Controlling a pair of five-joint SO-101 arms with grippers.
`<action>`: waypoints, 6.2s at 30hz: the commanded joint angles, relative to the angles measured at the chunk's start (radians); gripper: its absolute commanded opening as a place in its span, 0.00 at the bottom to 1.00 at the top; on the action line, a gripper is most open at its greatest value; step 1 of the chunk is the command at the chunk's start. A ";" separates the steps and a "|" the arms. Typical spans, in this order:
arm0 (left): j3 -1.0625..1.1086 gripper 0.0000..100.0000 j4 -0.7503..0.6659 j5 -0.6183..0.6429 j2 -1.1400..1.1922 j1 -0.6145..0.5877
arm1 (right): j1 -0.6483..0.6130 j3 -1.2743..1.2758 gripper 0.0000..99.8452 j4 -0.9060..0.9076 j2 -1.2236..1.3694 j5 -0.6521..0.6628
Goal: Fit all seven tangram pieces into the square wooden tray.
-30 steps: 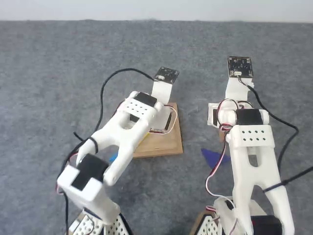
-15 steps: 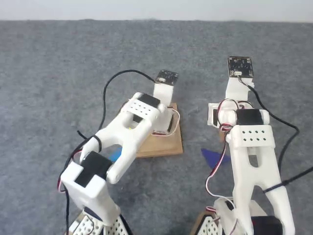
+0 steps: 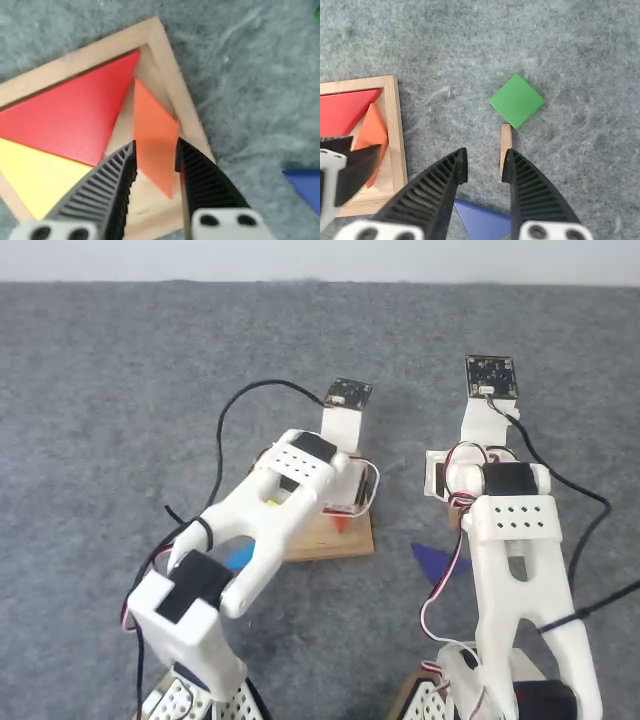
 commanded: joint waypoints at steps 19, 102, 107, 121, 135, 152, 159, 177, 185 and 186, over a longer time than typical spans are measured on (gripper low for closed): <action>-0.047 0.17 0.044 -0.255 0.034 0.005 | 0.018 -0.006 0.12 -0.019 -0.048 0.014; -0.274 0.06 0.264 -0.643 0.215 -0.002 | 0.018 -0.006 0.12 -0.019 -0.048 0.014; -0.182 0.04 0.218 -0.637 0.078 0.000 | 0.018 -0.006 0.12 -0.019 -0.048 0.014; 0.048 0.05 0.066 -0.634 -0.147 0.000 | 0.018 -0.006 0.12 -0.019 -0.048 0.014; 0.059 0.20 -0.002 -0.677 -0.049 -0.018 | 0.018 -0.006 0.12 -0.019 -0.048 0.014; -0.265 0.14 0.249 -0.684 0.232 -0.015 | 0.018 -0.006 0.12 -0.018 -0.048 0.015; -0.260 0.08 0.241 -0.675 0.195 -0.015 | 0.018 -0.006 0.12 -0.019 -0.048 0.015; -0.110 0.08 0.178 -0.612 0.003 -0.014 | 0.018 -0.006 0.12 -0.019 -0.048 0.015; 0.012 0.08 0.127 -0.608 -0.069 0.078 | 0.018 -0.006 0.12 -0.019 -0.048 0.015; 0.016 0.08 0.130 -0.606 -0.081 0.084 | 0.018 -0.006 0.12 -0.019 -0.048 0.015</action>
